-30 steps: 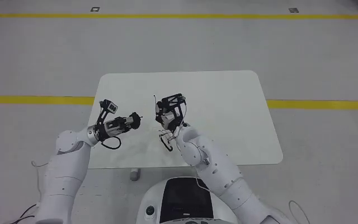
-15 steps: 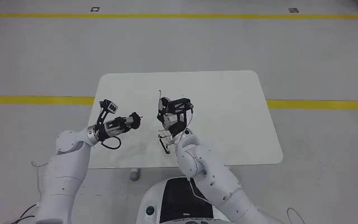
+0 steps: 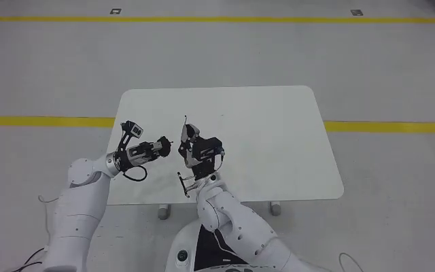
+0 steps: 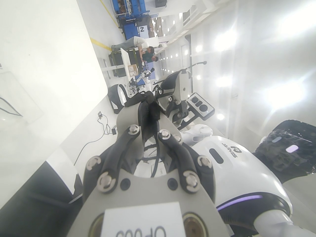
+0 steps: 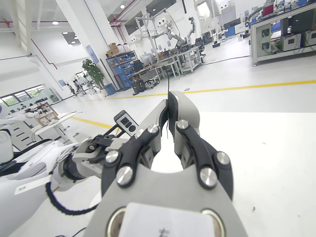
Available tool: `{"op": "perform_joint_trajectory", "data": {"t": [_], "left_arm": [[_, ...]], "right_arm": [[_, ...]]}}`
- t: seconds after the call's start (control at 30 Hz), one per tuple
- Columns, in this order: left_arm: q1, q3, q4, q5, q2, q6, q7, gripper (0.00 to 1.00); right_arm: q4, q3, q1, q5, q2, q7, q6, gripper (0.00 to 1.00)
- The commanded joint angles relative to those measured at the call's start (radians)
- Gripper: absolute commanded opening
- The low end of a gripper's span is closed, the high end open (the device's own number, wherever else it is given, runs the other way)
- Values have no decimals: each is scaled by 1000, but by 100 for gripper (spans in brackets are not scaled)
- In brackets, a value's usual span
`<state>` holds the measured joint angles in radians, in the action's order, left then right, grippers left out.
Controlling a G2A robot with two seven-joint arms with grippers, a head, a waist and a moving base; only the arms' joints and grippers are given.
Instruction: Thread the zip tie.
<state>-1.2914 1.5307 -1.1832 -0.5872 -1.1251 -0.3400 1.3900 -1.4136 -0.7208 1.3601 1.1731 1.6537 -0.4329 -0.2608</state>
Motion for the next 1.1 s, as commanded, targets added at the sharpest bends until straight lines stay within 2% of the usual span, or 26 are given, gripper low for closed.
{"op": "perform_joint_trajectory", "data": {"t": [0.0, 0.63, 0.87, 1.07], "left_arm": [[0, 0, 0, 0, 0, 0, 0, 0], [0, 0, 0, 0, 0, 0, 0, 0], [0, 0, 0, 0, 0, 0, 0, 0], [0, 0, 0, 0, 0, 0, 0, 0]], "right_arm": [[13, 2, -11, 14, 3, -4, -3, 0], [13, 2, -11, 14, 3, -4, -3, 0], [15, 2, 4, 66, -1, -14, 38, 0], [32, 13, 5, 79, 5, -26, 46, 0]]}}
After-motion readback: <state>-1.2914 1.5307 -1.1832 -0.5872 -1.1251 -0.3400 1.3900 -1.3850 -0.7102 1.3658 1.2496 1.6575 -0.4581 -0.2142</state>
